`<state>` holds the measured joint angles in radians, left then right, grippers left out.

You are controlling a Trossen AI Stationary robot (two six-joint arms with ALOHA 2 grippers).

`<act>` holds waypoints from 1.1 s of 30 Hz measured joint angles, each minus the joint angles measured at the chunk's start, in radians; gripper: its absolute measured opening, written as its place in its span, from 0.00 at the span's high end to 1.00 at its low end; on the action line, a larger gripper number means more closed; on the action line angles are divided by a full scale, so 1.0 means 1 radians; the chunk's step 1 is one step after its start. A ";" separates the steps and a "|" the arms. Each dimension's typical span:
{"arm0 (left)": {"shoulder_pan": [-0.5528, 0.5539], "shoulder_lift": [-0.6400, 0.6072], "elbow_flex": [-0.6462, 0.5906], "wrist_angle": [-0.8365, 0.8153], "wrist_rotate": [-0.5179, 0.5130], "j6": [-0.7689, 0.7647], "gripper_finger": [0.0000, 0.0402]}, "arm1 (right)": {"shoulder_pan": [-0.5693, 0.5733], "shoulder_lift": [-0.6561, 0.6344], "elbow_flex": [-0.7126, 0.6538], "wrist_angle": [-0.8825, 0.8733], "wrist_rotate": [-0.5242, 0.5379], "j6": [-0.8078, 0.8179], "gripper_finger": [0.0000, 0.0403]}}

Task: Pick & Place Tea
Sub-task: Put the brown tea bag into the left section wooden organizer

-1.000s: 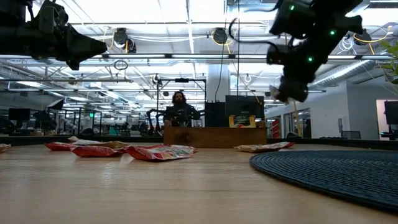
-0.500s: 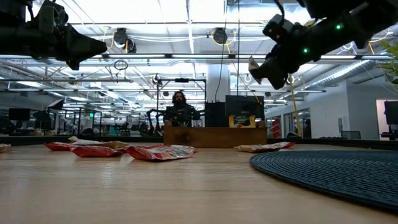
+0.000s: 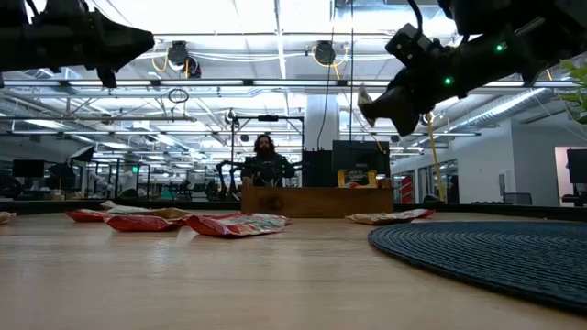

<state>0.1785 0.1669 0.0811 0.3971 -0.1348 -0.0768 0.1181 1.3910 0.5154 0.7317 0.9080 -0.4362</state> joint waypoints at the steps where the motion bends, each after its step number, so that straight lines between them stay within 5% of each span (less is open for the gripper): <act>1: 0.000 0.019 0.000 0.015 -0.009 -0.036 0.84 | 0.000 0.010 0.000 0.013 -0.018 -0.005 0.99; 10: 0.000 0.443 0.036 0.238 -0.180 -0.507 0.83 | 0.002 0.100 0.000 0.173 -0.090 -0.049 0.99; 18: -0.009 0.983 0.403 0.293 0.020 -0.459 0.61 | 0.001 0.113 0.001 0.243 -0.154 -0.087 0.99; 26: -0.014 1.339 0.938 -0.164 0.123 -0.506 0.47 | 0.002 0.113 0.001 0.236 -0.154 -0.103 0.99; 33: -0.052 1.521 1.231 -0.390 0.206 -0.437 0.47 | 0.003 0.113 0.001 0.204 -0.152 -0.094 0.99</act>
<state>0.1267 1.6877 1.3124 0.0070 0.0711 -0.5137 0.1207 1.5036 0.5159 0.9353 0.7555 -0.5306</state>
